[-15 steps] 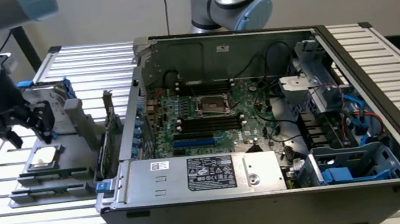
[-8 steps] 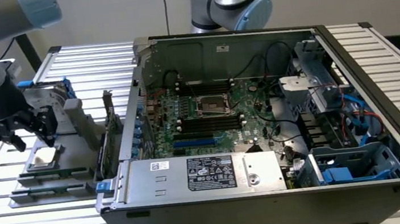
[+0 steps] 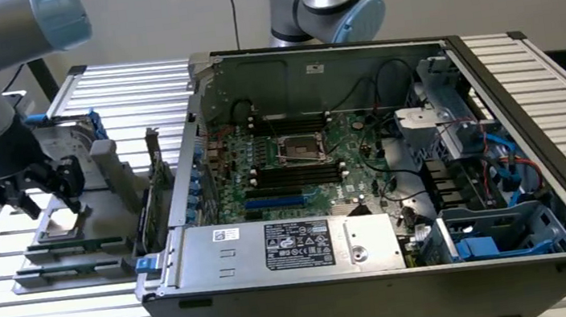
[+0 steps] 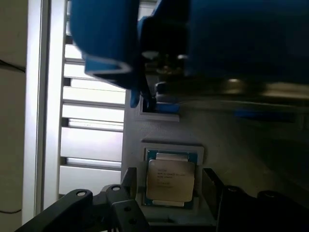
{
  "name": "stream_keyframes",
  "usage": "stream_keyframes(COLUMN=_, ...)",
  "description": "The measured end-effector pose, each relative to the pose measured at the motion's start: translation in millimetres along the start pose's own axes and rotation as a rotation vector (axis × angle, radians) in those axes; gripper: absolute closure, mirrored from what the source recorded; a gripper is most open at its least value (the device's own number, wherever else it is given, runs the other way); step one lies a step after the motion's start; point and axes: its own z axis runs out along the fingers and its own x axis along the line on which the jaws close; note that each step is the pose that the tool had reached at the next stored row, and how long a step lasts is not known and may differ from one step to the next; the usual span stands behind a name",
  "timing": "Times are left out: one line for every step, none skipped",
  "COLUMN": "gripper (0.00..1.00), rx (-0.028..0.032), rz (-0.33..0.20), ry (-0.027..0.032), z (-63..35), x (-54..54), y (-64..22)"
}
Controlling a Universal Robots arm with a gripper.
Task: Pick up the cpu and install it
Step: 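Pick up the cpu and move it towards the insertion slot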
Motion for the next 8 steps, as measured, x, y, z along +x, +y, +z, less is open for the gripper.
stream_keyframes(gripper=0.35, rx=0.0, rz=0.0, ry=0.0003, z=0.5, x=-0.1, y=0.0)
stream_keyframes(gripper=0.35, rx=0.0001, rz=0.001, ry=0.0008, z=0.6, x=-0.3, y=0.0)
stream_keyframes(gripper=0.35, rx=-0.0001, rz=0.001, ry=0.0013, z=0.7, x=-0.7, y=-0.1)
stream_keyframes(gripper=0.35, rx=-0.0001, rz=0.002, ry=0.0016, z=0.8, x=-1.1, y=-0.1)
stream_keyframes(gripper=0.35, rx=-0.0001, rz=0.003, ry=0.002, z=0.8, x=-1.5, y=-0.1)
stream_keyframes(gripper=0.35, rx=-0.0001, rz=0.003, ry=0.0021, z=0.9, x=-1.7, y=-0.1)
stream_keyframes(gripper=0.35, rx=0.0, rz=0.003, ry=0.0024, z=0.9, x=-1.7, y=-0.1)
stream_keyframes(gripper=0.35, rx=0.0003, rz=0.003, ry=0.0026, z=0.9, x=-1.7, y=-0.1)
